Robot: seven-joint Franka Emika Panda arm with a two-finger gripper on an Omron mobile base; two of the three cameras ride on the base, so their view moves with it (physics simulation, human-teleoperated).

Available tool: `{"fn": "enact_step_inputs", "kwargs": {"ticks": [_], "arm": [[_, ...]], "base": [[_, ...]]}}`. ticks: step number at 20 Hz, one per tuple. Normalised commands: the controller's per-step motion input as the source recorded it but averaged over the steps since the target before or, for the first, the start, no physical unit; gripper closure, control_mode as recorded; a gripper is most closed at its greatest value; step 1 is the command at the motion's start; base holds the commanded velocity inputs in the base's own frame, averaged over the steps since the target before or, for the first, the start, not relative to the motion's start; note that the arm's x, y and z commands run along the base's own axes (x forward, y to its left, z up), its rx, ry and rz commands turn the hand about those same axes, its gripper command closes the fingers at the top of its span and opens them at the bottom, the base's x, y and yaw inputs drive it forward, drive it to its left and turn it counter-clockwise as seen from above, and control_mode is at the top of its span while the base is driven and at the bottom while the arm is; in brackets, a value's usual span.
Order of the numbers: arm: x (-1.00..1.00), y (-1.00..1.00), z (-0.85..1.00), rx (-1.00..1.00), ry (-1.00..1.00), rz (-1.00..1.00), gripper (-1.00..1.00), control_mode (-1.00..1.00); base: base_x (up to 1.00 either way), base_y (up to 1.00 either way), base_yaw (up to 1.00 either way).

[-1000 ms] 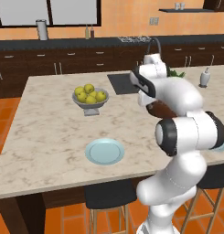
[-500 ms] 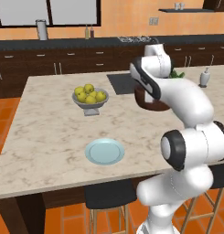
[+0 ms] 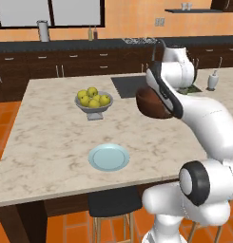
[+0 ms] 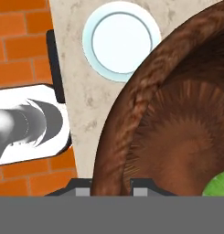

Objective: Pick the chicken drumstick and lemon wedge from their plates and place them in the bowl. Then put the bowl in the fridge.

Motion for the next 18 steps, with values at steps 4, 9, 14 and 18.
{"fn": "enact_step_inputs", "kwargs": {"ticks": [4,9,14,18], "arm": [[-0.72,0.01,0.02,-0.01,-0.07,0.23,1.00,-1.00],[-0.61,0.05,0.02,0.00,-0.05,0.03,1.00,-1.00],[-0.77,0.00,0.01,0.00,-0.04,0.00,1.00,-1.00],[-0.68,0.00,0.00,0.00,0.00,0.00,1.00,-1.00]], "base": [[0.00,0.00,0.00],[0.00,0.00,0.00],[0.00,0.00,0.00],[0.00,0.00,0.00]]}}
